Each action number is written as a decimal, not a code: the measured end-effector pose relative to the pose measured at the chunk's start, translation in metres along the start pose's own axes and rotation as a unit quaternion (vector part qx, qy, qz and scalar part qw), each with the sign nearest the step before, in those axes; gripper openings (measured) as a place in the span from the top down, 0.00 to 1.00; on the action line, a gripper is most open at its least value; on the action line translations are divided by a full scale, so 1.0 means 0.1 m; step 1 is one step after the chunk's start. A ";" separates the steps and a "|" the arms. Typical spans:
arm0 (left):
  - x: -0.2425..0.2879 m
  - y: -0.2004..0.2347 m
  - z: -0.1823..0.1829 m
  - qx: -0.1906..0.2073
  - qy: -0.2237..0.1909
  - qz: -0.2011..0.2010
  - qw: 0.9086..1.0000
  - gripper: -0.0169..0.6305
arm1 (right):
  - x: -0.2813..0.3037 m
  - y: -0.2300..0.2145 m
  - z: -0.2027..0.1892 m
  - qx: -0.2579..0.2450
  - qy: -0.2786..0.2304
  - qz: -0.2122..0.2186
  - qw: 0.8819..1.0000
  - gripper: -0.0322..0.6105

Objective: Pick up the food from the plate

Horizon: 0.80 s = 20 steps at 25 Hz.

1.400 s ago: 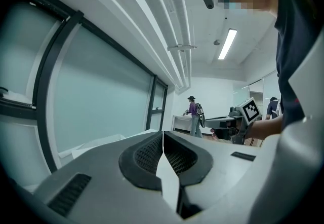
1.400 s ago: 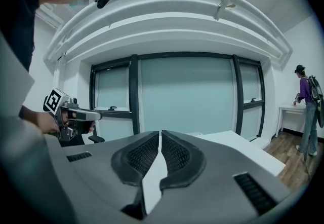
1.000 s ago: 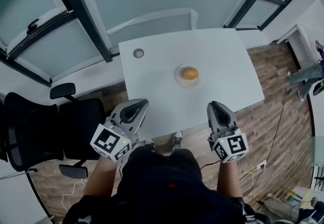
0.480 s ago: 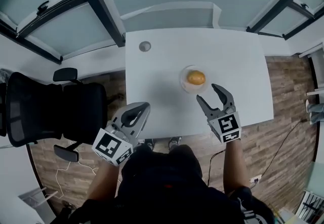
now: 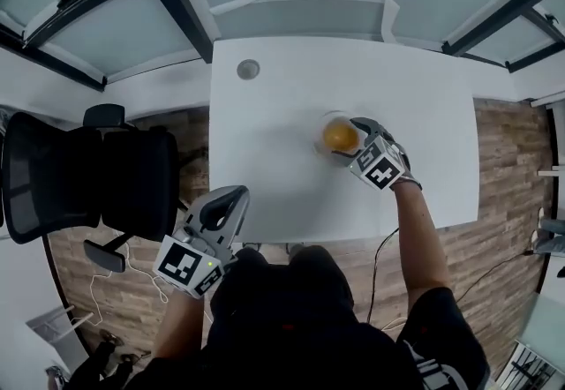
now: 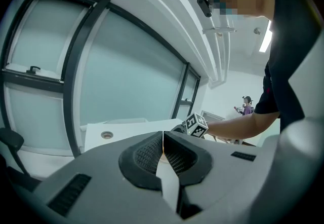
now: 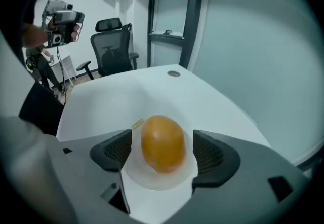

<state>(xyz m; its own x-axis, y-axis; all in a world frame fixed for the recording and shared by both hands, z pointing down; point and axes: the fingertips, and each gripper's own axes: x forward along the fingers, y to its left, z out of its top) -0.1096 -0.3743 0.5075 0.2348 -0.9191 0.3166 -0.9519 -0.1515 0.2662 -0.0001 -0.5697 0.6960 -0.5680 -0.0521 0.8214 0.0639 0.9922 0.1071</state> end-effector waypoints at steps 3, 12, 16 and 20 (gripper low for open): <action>0.00 0.10 -0.04 -0.009 0.003 0.014 1.000 0.93 | 0.23 -0.02 -0.12 -0.009 0.032 0.024 0.999 0.38; -0.09 0.22 -0.01 -0.005 -0.001 0.010 1.000 0.93 | 0.20 -0.02 0.00 0.013 0.015 -0.004 1.000 0.38; -0.18 0.18 0.12 0.004 -0.010 -0.011 1.000 0.93 | -0.24 0.06 0.33 0.071 -0.055 -0.050 0.995 0.38; -0.26 0.11 0.29 0.015 -0.025 -0.040 0.999 0.93 | -0.75 0.18 0.68 0.139 -0.127 -0.097 0.977 0.38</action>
<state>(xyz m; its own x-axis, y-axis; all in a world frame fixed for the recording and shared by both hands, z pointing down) -0.1323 -0.3628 0.4757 0.3013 -0.9206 0.2486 -0.9362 -0.2360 0.2606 -0.0122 -0.5403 0.5981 -0.7344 -0.2483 0.6317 -0.2717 0.9604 0.0616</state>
